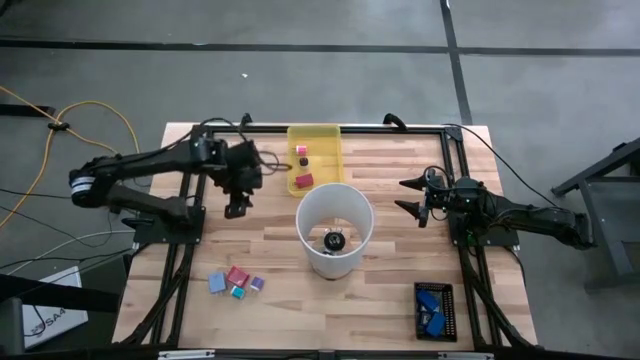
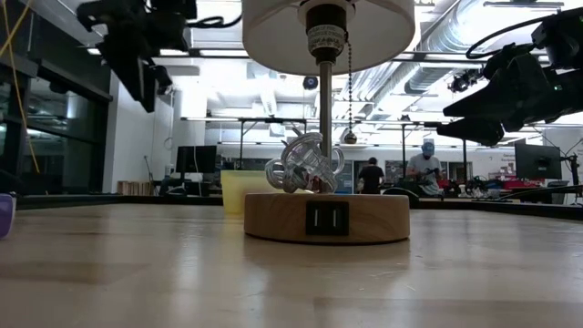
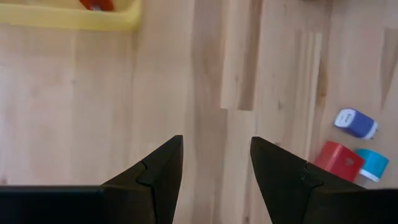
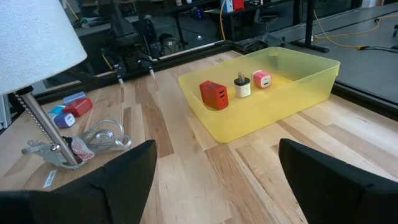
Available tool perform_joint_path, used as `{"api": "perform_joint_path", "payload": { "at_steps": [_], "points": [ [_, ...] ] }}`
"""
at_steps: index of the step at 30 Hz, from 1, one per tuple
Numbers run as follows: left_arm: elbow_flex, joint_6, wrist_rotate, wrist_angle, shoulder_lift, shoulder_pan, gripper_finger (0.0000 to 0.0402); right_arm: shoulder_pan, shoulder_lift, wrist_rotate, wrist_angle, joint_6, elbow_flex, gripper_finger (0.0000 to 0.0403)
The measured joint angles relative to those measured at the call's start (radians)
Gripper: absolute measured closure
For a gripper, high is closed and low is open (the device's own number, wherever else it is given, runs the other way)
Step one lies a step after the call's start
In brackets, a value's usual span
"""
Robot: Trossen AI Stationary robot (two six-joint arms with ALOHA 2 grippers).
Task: Pick & Place Office items
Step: Put the light blue charger adapter into the yellow bin
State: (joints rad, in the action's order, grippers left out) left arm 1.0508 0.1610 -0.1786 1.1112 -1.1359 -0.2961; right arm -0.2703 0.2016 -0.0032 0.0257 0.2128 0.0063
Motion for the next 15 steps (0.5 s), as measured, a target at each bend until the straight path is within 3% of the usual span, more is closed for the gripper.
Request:
{"api": "perform_joint_path", "payload": {
  "at_steps": [15],
  "points": [
    [-0.022,-0.284,0.145,-0.005,0.028,0.378,0.022,0.0,0.0,0.0,0.0,0.0,0.0,0.0078]
  ]
}}
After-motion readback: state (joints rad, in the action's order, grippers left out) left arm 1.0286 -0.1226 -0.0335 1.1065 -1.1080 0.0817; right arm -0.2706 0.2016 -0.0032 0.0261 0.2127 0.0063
